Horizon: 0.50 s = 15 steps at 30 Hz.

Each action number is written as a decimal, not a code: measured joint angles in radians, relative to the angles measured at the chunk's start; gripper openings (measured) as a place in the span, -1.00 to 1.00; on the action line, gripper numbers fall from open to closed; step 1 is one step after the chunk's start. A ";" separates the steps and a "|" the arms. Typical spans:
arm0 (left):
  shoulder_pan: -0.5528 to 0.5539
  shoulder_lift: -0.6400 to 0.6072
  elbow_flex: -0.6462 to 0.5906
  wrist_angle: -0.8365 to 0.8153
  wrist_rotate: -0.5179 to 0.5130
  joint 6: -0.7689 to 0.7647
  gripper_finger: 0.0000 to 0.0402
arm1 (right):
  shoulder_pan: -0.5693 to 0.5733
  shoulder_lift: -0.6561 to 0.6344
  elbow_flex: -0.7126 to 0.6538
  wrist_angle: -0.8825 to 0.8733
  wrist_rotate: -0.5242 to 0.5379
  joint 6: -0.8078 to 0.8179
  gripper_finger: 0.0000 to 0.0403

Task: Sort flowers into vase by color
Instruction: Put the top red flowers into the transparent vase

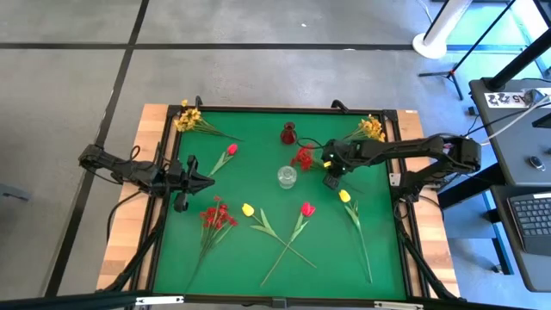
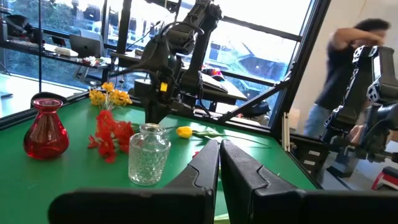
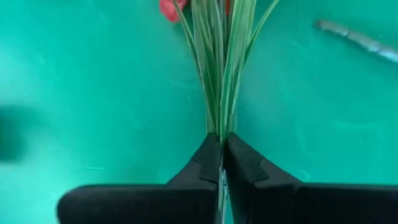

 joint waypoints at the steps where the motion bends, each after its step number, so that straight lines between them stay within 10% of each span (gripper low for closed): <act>1: 0.000 0.000 0.000 0.000 0.000 0.000 -0.93 | 0.000 -0.016 0.000 0.000 0.000 0.002 -0.96; 15: 0.000 0.000 0.000 0.000 0.000 0.000 -0.93 | 0.000 -0.375 0.000 0.096 0.080 0.023 -0.99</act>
